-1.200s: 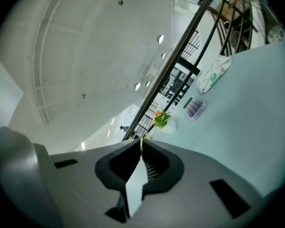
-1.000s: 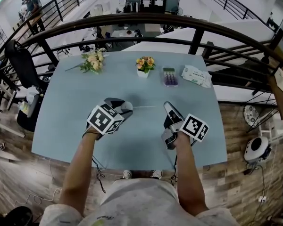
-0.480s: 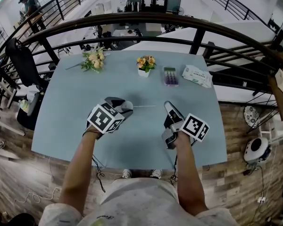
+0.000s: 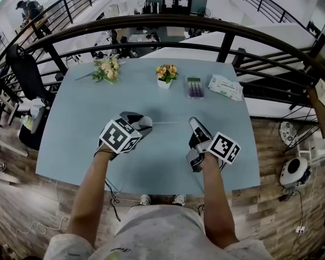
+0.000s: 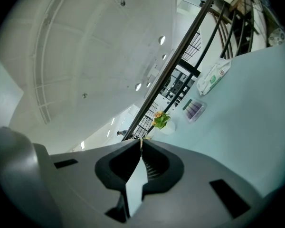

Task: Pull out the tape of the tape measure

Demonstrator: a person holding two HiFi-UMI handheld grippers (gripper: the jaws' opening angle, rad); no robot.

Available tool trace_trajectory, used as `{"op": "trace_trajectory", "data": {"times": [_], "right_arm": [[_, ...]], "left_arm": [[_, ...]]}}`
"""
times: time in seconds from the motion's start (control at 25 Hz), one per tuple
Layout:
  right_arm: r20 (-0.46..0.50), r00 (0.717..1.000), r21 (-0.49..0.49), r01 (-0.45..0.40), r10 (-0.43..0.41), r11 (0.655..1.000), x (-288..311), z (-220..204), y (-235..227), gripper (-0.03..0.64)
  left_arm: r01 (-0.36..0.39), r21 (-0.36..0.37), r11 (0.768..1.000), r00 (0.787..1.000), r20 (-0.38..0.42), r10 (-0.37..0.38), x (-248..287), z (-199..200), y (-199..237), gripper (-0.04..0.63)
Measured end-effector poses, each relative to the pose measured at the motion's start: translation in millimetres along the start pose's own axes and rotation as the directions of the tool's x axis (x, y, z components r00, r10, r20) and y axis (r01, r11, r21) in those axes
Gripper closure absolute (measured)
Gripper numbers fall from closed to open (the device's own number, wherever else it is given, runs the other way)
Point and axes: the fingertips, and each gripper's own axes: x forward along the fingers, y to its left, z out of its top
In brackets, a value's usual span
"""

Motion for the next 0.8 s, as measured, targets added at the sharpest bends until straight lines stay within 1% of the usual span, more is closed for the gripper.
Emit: {"op": "trace_trajectory", "data": {"times": [0.08, 0.2, 0.32, 0.52, 0.8], "right_arm": [[0.009, 1.000, 0.001, 0.009, -0.009, 1.000, -2, 1, -2, 0.601], [0.054, 0.998, 0.008, 0.039, -0.040, 0.999, -10, 12, -10, 0.601], [0.085, 0.995, 0.013, 0.051, -0.052, 0.999, -17, 27, -16, 0.601], [0.096, 0.994, 0.013, 0.056, -0.057, 0.998, -18, 29, -17, 0.601], [0.087, 0.995, 0.015, 0.051, -0.052, 0.999, -17, 26, -17, 0.601]], "left_arm": [[-0.003, 0.007, 1.000, 1.000, -0.006, 0.003, 0, -1, 0, 0.382], [-0.029, 0.015, 0.999, 0.999, -0.032, 0.029, -2, -8, 6, 0.382], [-0.039, -0.017, 0.999, 0.999, -0.015, 0.038, -7, -8, 15, 0.382], [-0.045, -0.012, 0.999, 0.999, -0.009, 0.045, -9, -7, 19, 0.382], [-0.045, -0.019, 0.999, 0.999, -0.019, 0.044, -9, -11, 18, 0.382]]}}
